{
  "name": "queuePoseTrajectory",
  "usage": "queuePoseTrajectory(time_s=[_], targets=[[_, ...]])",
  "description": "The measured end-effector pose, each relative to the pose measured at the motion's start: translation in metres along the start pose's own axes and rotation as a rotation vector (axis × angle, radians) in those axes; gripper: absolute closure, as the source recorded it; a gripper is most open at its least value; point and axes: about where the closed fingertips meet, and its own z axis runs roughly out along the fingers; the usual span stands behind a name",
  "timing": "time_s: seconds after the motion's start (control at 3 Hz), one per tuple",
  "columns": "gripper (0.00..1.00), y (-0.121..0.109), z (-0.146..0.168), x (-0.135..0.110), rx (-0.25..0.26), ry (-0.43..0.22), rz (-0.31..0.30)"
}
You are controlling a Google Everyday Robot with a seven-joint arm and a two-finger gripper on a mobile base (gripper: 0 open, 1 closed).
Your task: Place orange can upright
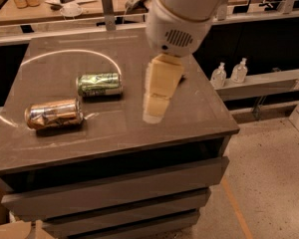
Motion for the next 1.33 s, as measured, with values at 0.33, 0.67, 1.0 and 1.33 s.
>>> queuePoseTrajectory(time_s=[0.33,0.67,1.0,1.33], targets=[[0.0,0.0,-0.006,0.0,0.012,-0.01,0.02],[0.0,0.008,-0.001,-0.017,-0.005,-0.056,-0.015],[0.0,0.02,0.018,-0.061,-0.058,-0.096,-0.105],[0.0,0.035,0.038,-0.108,-0.099,-0.087,-0.17]])
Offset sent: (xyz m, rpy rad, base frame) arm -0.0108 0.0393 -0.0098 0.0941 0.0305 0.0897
